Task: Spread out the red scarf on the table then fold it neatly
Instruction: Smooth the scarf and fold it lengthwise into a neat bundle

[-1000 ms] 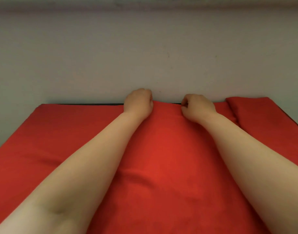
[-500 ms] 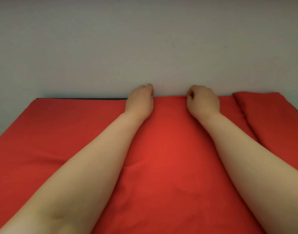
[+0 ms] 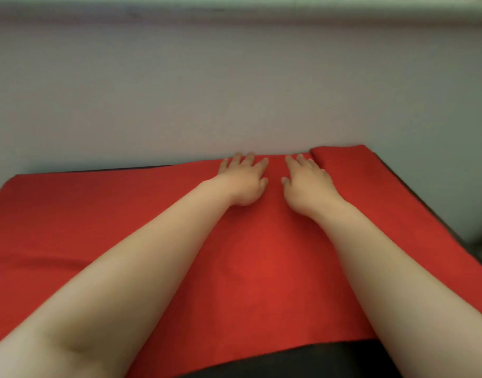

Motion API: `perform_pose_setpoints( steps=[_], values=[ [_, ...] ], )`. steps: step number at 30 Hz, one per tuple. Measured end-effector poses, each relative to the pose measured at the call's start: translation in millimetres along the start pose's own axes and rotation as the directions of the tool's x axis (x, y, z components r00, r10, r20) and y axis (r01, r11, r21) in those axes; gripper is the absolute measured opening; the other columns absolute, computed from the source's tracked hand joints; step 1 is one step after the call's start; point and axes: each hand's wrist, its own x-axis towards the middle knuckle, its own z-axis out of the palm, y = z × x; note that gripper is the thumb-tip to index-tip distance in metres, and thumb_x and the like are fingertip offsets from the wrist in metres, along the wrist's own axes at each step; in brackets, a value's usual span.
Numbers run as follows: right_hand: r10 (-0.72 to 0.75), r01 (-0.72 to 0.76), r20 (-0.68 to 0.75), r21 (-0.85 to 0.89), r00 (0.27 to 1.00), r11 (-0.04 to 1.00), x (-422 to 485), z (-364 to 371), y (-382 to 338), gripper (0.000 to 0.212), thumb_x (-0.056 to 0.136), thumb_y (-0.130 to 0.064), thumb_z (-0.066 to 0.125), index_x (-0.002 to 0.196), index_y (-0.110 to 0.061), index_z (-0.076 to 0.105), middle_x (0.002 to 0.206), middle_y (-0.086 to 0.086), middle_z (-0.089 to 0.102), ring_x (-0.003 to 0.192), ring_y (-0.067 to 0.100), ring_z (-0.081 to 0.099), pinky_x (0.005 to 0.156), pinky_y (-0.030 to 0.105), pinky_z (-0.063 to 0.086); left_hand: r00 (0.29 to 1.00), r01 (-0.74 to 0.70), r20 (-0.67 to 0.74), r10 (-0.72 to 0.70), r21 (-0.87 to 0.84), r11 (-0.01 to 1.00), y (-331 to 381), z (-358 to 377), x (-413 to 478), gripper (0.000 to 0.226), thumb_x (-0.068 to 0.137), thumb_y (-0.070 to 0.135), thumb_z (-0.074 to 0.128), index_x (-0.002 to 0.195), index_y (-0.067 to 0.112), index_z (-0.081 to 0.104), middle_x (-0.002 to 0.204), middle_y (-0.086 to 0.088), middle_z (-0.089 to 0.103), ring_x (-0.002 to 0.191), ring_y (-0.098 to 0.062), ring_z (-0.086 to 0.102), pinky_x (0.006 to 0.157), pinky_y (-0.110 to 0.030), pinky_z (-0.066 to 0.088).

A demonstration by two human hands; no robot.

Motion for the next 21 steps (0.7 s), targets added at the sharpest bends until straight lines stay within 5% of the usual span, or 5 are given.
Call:
perform_pose_setpoints(
  steps=[10,15,21],
  values=[
    [0.298,-0.298,-0.01,0.003,0.955,0.955,-97.2,-27.6,121.6,0.057,0.096,-0.028,0.039,0.148,-0.012,0.021,0.156,0.015,0.018,0.143,0.033,0.018,0.115,0.047,0.021,0.936,-0.353,-0.043,0.35,-0.07,0.933,131.6,3.1,53.7,0.051,0.1,0.026,0.03,0.147,0.007,0.018,0.154,-0.02,0.019,0.144,-0.03,0.015,0.118,-0.035,0.01],
    [0.388,-0.388,0.011,0.048,0.921,0.92,-129.7,-24.2,152.3,0.057,0.097,-0.032,0.037,0.148,-0.015,0.019,0.156,0.012,0.019,0.143,0.031,0.019,0.115,0.045,0.021,0.907,-0.421,-0.026,0.42,-0.016,0.907,183.4,6.0,90.2,0.048,0.097,0.02,0.036,0.145,0.012,0.028,0.15,-0.017,0.031,0.138,-0.032,0.03,0.113,-0.037,0.025],
    [0.507,-0.504,-0.107,0.055,0.855,0.862,-145.8,-38.0,170.2,0.057,0.091,-0.047,0.044,0.139,-0.016,0.037,0.131,0.013,0.05,0.12,0.035,0.045,0.098,0.043,0.037,0.88,-0.468,0.033,0.474,0.229,0.853,212.1,1.4,124.6,0.052,0.085,0.002,0.037,0.131,0.025,0.045,0.136,-0.013,0.036,0.122,-0.036,0.04,0.102,-0.047,0.039]
  ],
)
